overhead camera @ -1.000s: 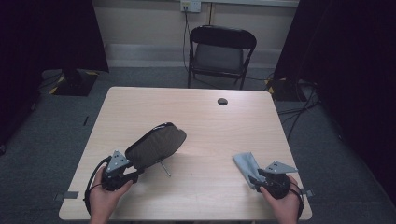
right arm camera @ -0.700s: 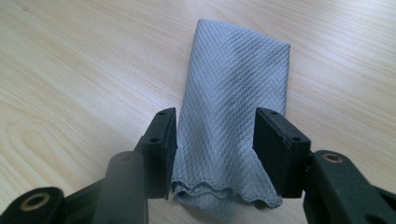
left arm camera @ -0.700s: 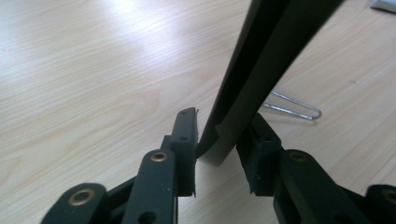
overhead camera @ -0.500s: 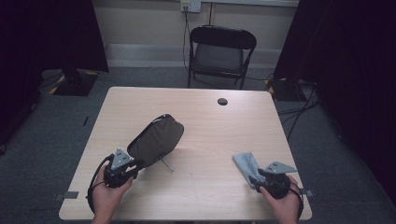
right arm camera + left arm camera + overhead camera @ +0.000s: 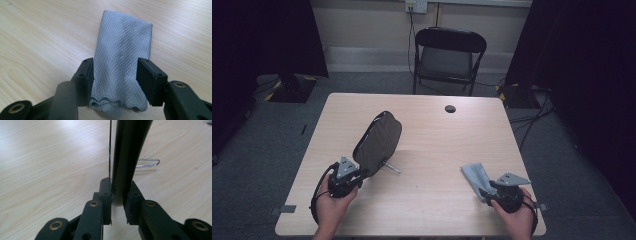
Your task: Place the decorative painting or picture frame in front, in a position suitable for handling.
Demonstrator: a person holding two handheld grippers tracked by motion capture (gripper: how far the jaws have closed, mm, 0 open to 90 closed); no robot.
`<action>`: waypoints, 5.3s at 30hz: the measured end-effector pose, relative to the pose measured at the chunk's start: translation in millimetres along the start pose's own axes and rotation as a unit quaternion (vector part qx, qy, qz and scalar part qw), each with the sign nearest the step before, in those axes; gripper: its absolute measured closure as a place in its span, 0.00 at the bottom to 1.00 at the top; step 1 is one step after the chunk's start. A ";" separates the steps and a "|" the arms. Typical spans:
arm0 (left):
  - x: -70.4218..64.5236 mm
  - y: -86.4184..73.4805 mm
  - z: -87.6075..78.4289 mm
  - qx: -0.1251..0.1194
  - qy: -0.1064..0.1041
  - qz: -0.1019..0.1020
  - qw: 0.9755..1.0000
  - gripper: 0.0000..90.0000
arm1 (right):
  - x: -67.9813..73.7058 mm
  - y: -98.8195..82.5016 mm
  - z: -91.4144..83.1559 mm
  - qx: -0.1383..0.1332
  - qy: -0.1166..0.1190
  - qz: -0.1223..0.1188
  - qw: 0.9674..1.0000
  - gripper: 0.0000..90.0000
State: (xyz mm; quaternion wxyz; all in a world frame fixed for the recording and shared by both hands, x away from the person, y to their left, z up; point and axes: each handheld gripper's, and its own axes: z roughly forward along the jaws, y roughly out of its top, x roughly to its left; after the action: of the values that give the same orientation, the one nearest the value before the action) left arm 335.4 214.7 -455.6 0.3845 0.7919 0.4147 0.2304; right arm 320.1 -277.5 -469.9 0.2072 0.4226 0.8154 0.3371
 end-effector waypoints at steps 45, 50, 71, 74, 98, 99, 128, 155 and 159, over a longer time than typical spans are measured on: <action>-35.2 -1.0 5.5 0.003 -0.019 0.035 0.999 0.75 | 2.9 0.7 2.3 0.006 -0.001 -0.008 1.000 0.51; -44.8 1.6 7.8 0.003 -0.031 0.041 0.999 0.75 | 3.1 0.9 2.3 0.006 0.000 -0.010 1.000 0.51; -67.0 12.3 27.1 0.012 -0.053 0.066 0.996 0.74 | 2.3 0.6 1.7 0.007 0.000 -0.008 1.000 0.50; -69.4 16.2 30.4 0.013 -0.058 0.070 0.996 0.75 | 1.9 0.5 1.5 0.007 0.000 -0.007 1.000 0.50; -82.3 50.6 75.5 0.026 -0.064 0.077 0.995 0.72 | 0.5 -0.7 2.4 0.007 0.005 -0.008 1.000 0.49; -82.0 52.1 77.1 0.027 -0.065 0.079 0.994 0.72 | 0.4 -0.8 2.3 0.007 0.005 -0.008 1.000 0.49; -73.5 71.4 121.6 0.054 -0.076 0.046 0.995 0.65 | -3.9 -4.1 3.7 0.006 0.005 -0.009 1.000 0.48; -26.0 -3.6 46.8 0.069 -0.061 0.015 0.996 0.54 | 7.0 1.3 6.9 0.012 0.010 -0.018 1.000 0.46; -10.1 -9.3 35.7 0.063 -0.047 0.007 0.997 0.53 | 9.5 2.0 9.1 0.014 0.014 -0.020 1.000 0.46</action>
State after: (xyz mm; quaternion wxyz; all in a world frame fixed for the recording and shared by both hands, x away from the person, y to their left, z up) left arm 349.8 194.8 -484.8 0.3516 0.8271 0.4046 0.1690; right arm 321.6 -265.4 -475.2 0.1964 0.4045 0.8310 0.3275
